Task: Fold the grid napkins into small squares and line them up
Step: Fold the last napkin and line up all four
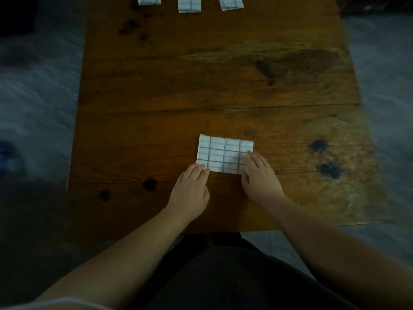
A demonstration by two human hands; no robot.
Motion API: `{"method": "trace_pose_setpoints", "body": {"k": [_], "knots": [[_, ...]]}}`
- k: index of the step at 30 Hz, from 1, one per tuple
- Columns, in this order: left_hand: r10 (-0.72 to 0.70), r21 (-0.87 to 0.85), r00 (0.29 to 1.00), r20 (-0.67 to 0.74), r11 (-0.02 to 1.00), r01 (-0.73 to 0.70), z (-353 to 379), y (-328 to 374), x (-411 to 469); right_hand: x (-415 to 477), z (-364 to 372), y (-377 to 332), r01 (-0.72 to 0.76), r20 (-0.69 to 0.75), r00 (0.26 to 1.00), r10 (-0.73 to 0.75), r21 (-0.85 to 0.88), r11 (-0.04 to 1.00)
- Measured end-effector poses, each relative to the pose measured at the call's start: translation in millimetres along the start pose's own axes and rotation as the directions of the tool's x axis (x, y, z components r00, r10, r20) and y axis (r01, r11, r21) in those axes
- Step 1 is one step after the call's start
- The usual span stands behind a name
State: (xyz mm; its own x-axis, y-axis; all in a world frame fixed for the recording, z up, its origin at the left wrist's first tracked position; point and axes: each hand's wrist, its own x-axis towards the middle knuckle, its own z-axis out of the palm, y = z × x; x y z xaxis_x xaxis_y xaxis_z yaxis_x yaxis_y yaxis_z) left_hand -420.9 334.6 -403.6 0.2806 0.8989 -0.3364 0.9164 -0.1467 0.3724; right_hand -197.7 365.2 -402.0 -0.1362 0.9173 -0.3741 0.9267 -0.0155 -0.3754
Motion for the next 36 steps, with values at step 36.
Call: {"method": "trace_pose_setpoints", "body": {"k": [36], "knots": [[-0.382, -0.635, 0.904, 0.191, 0.654, 0.411, 10, 17, -15, -48, 37, -1, 0.262, 0.15, 0.958, -0.243, -0.121, 0.958]]}}
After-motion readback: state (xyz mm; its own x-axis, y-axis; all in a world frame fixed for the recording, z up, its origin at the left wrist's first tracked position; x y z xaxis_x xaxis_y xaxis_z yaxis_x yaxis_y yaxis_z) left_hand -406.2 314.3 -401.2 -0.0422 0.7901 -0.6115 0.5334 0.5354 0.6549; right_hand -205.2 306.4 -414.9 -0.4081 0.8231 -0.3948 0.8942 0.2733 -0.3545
